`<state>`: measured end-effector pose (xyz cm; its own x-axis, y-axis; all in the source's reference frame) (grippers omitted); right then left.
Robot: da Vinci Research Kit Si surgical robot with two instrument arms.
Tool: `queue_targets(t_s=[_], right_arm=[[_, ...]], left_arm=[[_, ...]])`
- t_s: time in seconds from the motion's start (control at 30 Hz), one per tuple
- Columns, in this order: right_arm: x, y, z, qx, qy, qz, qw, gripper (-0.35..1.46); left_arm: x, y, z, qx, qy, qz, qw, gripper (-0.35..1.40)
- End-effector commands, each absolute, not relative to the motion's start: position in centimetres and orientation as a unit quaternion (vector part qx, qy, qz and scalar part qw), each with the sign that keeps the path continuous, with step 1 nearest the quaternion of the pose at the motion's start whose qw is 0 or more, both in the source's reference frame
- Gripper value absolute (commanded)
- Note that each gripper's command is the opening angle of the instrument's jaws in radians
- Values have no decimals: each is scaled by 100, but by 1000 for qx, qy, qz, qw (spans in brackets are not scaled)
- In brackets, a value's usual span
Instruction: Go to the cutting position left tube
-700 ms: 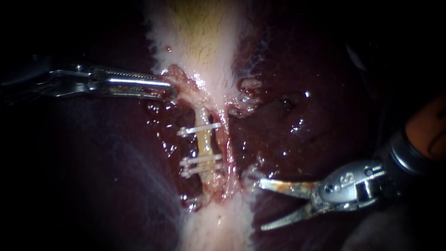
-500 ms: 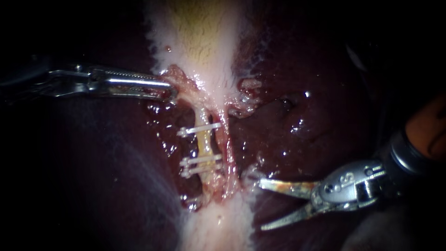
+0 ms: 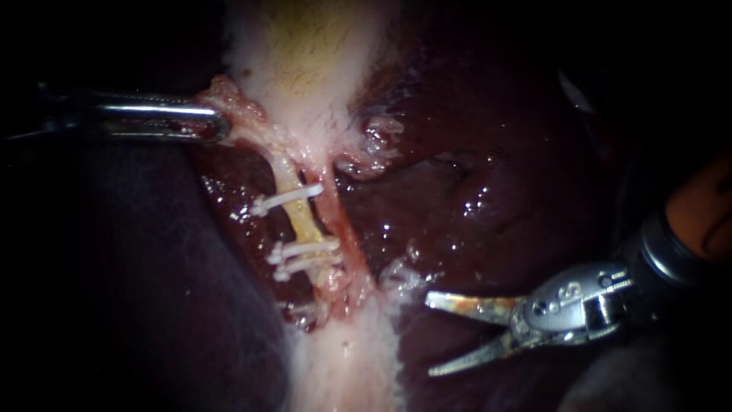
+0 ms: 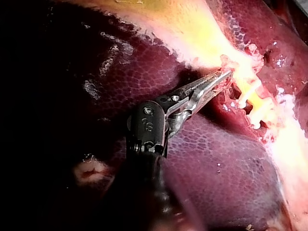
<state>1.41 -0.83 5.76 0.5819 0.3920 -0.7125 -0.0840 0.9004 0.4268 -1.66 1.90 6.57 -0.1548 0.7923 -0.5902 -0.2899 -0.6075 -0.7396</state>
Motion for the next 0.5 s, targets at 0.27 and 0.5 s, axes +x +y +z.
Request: queue_targets(t_s=[0.27, 0.5], right_arm=[[174, -69, 592, 237, 414, 101, 873, 143], [204, -57, 604, 255, 383, 82, 884, 140]], left_arm=[[-167, 189, 660, -531, -236, 723, 374, -35], [-168, 188, 661, -531, -235, 723, 375, -35]])
